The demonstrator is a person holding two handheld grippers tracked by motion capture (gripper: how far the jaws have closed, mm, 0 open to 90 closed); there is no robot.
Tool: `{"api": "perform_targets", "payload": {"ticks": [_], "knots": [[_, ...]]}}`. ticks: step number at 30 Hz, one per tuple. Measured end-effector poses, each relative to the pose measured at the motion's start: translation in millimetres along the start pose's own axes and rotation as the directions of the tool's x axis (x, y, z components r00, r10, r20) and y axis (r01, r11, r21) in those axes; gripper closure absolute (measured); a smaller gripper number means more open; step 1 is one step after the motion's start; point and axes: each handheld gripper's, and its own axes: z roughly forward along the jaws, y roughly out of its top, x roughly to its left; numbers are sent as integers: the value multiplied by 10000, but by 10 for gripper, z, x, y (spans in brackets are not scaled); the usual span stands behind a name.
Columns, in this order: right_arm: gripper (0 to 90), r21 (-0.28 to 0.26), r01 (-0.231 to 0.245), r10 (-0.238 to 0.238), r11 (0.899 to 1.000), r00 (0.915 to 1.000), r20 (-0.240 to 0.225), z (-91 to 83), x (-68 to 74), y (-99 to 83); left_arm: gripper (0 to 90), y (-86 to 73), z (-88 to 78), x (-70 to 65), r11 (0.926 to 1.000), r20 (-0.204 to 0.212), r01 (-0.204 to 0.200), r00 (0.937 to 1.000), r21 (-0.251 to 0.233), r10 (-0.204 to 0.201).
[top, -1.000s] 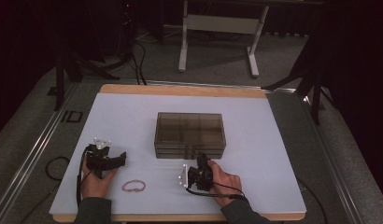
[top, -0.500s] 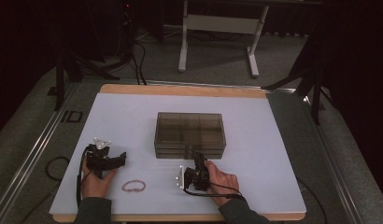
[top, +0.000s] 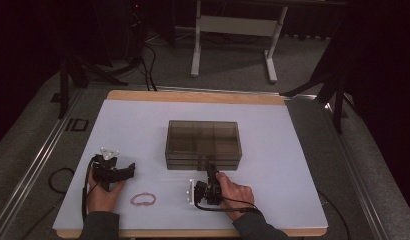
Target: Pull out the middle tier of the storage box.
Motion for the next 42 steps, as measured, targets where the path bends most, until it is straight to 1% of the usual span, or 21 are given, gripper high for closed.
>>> {"api": "perform_targets", "payload": {"ticks": [17,25,26,28,35,37,42], "knots": [[783,10,503,-503,9987,9984,239,43,63,37,147,0,1,-1,10000,1,13,10000,-10,-13],[784,68,715,-718,9974,9963,477,69,97,46,147,0,1,-1,10000,1,13,10000,-10,-13],[784,49,799,-801,9968,9956,495,76,95,44,147,0,1,-1,10000,0,13,10000,-9,-13],[782,56,747,-749,9972,9958,525,83,99,39,147,0,1,-1,10000,-1,12,10000,-10,-12],[774,62,806,-808,9967,9944,679,104,117,35,147,0,1,-1,10000,0,11,10000,-9,-11],[774,48,919,-920,9958,9928,770,112,123,38,147,0,1,-1,10000,0,11,10000,-11,-11],[780,52,979,-980,9952,9909,925,123,140,38,147,0,1,-1,10000,1,14,10000,-10,-14]]}}
